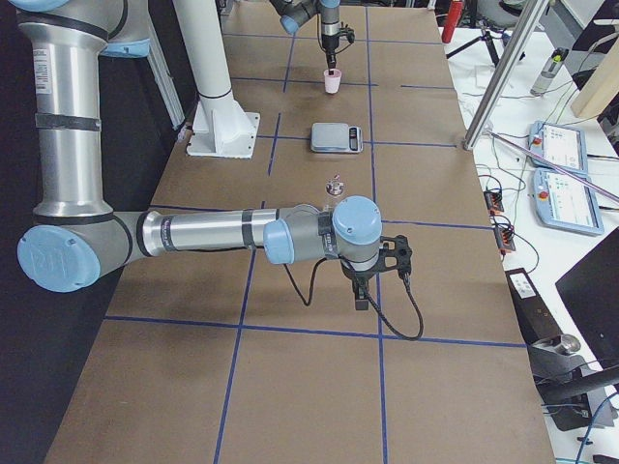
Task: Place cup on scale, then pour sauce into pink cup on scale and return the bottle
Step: 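Carry the pink cup with the left gripper onto the scale, then open the left gripper and withdraw it from the cup while the right arm reaches in, then move the right gripper to the glass sauce bottle while the left arm retracts, then close the right gripper around the glass sauce bottle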
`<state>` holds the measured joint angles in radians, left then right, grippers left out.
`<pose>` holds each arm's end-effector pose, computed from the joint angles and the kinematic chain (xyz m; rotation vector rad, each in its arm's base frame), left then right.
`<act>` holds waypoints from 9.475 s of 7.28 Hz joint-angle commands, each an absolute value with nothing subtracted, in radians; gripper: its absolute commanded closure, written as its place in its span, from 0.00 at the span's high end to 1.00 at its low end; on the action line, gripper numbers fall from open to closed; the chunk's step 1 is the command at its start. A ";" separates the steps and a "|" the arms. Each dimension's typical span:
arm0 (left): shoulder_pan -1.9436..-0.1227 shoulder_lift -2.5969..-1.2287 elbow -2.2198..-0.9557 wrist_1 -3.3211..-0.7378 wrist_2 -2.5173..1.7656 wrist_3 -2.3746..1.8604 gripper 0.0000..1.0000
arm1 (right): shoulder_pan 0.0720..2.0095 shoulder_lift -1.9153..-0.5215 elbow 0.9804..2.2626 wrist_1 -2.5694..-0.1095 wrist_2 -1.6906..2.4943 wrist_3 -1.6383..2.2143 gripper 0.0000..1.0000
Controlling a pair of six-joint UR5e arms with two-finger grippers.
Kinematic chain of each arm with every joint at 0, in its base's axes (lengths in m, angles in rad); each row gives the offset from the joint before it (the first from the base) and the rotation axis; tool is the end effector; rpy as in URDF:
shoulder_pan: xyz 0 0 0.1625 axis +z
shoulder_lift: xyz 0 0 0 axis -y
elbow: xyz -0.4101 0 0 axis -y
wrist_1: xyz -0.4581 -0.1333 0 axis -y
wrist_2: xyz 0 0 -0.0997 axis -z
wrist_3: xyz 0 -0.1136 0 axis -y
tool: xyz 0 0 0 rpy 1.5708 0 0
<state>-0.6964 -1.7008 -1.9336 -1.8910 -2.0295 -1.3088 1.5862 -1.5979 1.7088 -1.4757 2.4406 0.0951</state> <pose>0.4065 -0.4481 0.3500 -0.0161 0.9086 -0.2178 0.0551 -0.5560 0.5731 0.1581 -0.8733 0.0136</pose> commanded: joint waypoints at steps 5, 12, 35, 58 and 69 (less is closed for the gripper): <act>-0.690 -2.179 -1.995 -1.301 -2.059 -1.455 0.00 | 1.586 -1.598 1.712 -1.482 2.460 0.095 1.00; -0.529 -2.417 -1.608 -1.545 -1.950 -1.744 0.00 | 1.588 -1.601 1.720 -1.485 2.477 0.097 1.00; -0.675 -2.123 -2.106 -1.348 -1.999 -1.352 1.00 | 0.571 -1.777 2.566 -1.512 1.653 1.291 1.00; -1.390 -1.594 -2.005 -1.509 -2.006 0.196 1.00 | 0.298 -1.737 1.974 -0.900 0.957 1.307 1.00; -1.388 -1.603 -2.006 -1.509 -2.006 0.193 1.00 | 0.298 -1.688 1.899 -0.916 0.936 1.358 1.00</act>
<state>-1.3883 -1.6030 -2.0063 -1.5095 -2.0065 0.1933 0.2969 -1.7041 1.9198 -0.9150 0.9358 1.3562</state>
